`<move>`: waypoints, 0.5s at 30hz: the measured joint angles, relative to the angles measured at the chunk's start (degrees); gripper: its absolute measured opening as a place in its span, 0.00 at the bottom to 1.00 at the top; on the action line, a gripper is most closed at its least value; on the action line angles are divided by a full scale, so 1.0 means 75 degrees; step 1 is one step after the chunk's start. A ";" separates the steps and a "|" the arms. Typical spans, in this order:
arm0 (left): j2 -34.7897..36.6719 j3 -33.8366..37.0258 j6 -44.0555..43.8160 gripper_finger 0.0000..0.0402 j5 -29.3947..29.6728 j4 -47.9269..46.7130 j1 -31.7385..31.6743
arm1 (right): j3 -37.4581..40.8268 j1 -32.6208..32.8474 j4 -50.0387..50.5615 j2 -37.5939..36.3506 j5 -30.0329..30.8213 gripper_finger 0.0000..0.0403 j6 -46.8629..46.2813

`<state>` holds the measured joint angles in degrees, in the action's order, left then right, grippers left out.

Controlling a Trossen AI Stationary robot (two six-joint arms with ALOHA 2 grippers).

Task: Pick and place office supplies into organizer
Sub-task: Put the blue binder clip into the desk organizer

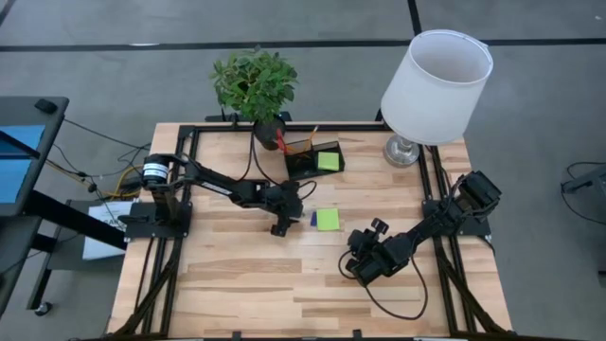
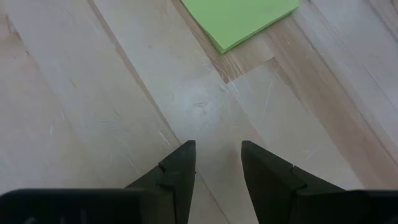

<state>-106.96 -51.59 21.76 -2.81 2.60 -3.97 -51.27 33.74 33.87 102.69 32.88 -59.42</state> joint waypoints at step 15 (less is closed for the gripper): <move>-0.0004 0.0029 0.0002 0.32 0.0077 0.0162 0.0037 | 0.0000 0.0000 0.0003 0.0000 0.0001 0.31 0.0000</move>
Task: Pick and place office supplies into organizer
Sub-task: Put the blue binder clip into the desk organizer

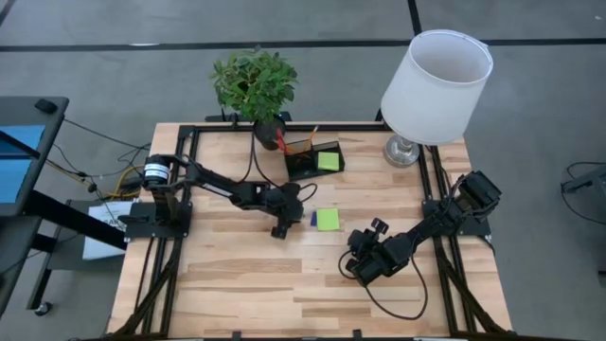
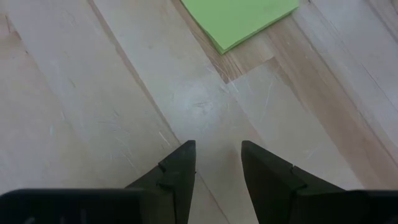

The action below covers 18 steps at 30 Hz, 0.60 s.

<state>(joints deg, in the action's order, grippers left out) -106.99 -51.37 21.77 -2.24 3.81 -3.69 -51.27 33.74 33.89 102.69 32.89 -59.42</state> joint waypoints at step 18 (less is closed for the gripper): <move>-0.0003 0.0009 -0.0157 0.00 0.1556 0.0259 0.0170 | 0.0000 0.0000 -0.0003 0.0000 0.0004 0.31 -0.0003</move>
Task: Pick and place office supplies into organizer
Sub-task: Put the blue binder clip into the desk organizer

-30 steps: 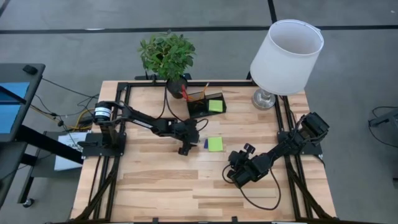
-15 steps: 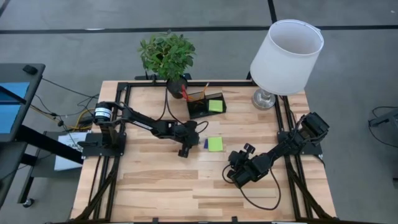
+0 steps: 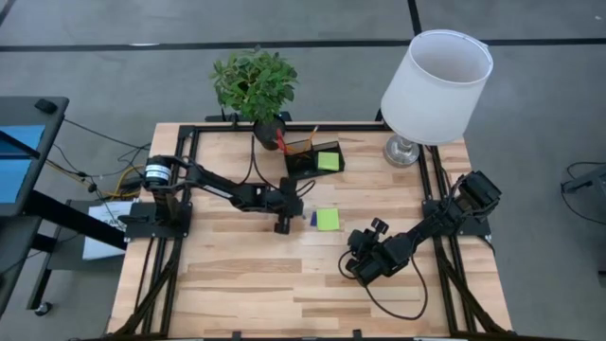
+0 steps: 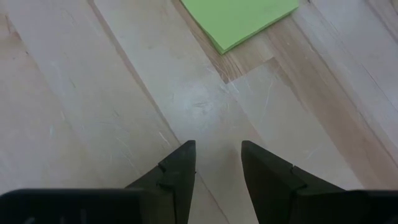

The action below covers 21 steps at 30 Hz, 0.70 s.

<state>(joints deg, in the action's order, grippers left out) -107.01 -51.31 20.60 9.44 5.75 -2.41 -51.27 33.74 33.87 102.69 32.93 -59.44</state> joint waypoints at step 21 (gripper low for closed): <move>0.0079 -0.0029 0.0169 0.05 -0.0356 -0.0512 0.0113 | -0.0003 0.0000 -0.0009 0.0000 0.0000 0.31 -0.0006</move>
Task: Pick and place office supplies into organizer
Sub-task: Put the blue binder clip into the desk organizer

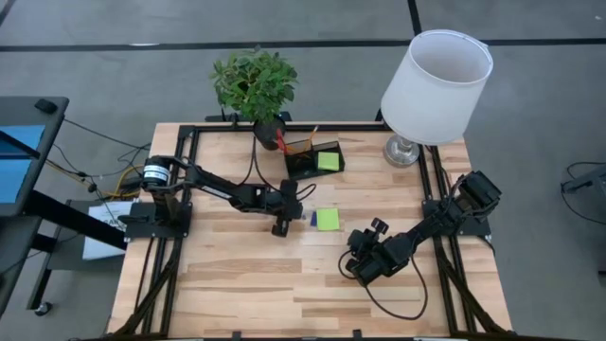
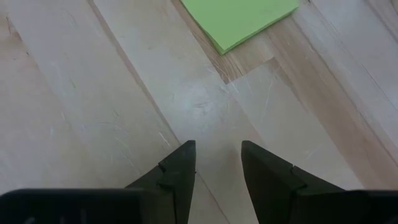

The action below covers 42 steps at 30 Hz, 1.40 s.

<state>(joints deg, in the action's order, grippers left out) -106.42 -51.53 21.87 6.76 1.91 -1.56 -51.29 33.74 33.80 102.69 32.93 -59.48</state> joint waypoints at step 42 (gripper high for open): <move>-0.0022 -0.0213 0.0504 0.35 -0.0201 0.0586 0.0438 | 0.0000 0.0000 -0.0003 0.0000 0.0009 0.31 0.0006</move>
<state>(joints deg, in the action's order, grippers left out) -106.59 -53.12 25.65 5.26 6.31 1.72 -51.29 33.74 33.78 102.69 32.99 -59.44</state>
